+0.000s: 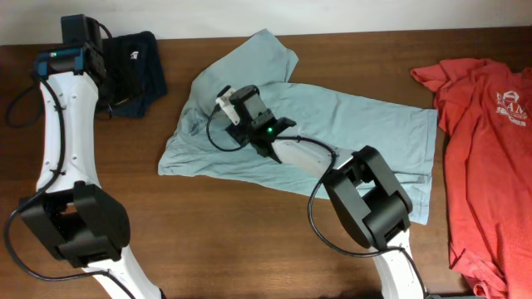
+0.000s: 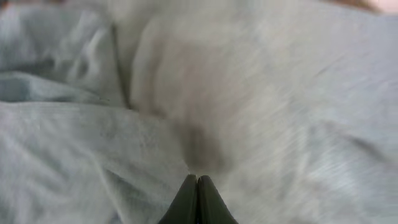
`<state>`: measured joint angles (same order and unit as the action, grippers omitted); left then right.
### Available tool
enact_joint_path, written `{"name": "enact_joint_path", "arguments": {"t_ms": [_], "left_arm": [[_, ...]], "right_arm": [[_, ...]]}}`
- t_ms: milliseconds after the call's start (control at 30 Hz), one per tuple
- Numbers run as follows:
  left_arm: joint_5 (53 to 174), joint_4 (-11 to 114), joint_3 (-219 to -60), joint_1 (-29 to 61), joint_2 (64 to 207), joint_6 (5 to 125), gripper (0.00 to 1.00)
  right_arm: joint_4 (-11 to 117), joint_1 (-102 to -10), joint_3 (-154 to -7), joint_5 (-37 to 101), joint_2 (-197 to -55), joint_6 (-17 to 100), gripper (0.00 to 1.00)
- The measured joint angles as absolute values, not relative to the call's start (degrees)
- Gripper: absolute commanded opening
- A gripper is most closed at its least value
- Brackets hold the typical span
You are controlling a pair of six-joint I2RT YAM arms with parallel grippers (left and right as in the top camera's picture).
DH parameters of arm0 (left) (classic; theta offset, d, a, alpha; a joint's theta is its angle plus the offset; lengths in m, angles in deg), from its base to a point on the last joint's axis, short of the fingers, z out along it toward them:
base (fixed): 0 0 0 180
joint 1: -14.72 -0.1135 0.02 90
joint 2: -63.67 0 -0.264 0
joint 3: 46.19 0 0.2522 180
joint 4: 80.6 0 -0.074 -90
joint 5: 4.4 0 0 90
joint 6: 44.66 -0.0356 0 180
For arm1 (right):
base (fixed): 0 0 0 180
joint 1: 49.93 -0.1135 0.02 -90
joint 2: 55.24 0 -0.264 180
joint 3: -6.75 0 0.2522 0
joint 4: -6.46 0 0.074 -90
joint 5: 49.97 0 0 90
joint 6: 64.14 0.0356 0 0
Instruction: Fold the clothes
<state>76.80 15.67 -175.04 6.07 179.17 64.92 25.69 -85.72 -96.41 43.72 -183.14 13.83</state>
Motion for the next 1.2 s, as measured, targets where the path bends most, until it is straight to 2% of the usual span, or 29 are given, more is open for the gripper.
{"name": "enact_joint_path", "arguments": {"t_ms": [200, 267, 400, 567, 633, 767, 1000, 1133, 1200], "left_arm": [[76.80, 15.67, -175.04, 6.07, 179.17, 64.92, 0.99], [76.80, 15.67, -175.04, 6.07, 179.17, 64.92, 0.99], [76.80, 15.67, -175.04, 6.07, 179.17, 64.92, 0.99], [76.82, 15.65, -175.04, 6.07, 179.17, 64.92, 0.99], [76.80, 15.67, -175.04, 6.07, 179.17, 64.92, 0.99], [76.82, 15.67, -175.04, 6.07, 179.17, 64.92, 0.99], [76.80, 15.67, -175.04, 6.07, 179.17, 64.92, 0.99], [76.80, 15.67, -175.04, 6.07, 179.17, 64.92, 0.99], [76.80, 15.67, -175.04, 6.07, 179.17, 64.92, 0.99]], "right_arm": [[23.72, -83.55, -97.55, 43.76, -183.14, 13.65, 0.12], [23.29, -82.88, -97.55, 43.87, -183.14, 13.58, 0.24], [20.77, -81.54, -97.57, 43.91, -183.14, 13.43, 0.35], [20.60, -79.99, -97.66, 43.89, -183.14, 13.74, 0.35], [24.86, -79.34, -98.29, 43.02, -183.11, 13.83, 0.31], [34.48, -78.59, -100.32, 36.98, -182.66, 13.98, 0.29], [36.03, -79.44, -102.51, 28.07, -181.26, 12.75, 0.29], [35.59, -81.48, -102.62, 26.34, -181.17, 7.90, 0.30], [34.91, -82.70, -102.62, 25.93, -181.17, 5.65, 0.38]]}}
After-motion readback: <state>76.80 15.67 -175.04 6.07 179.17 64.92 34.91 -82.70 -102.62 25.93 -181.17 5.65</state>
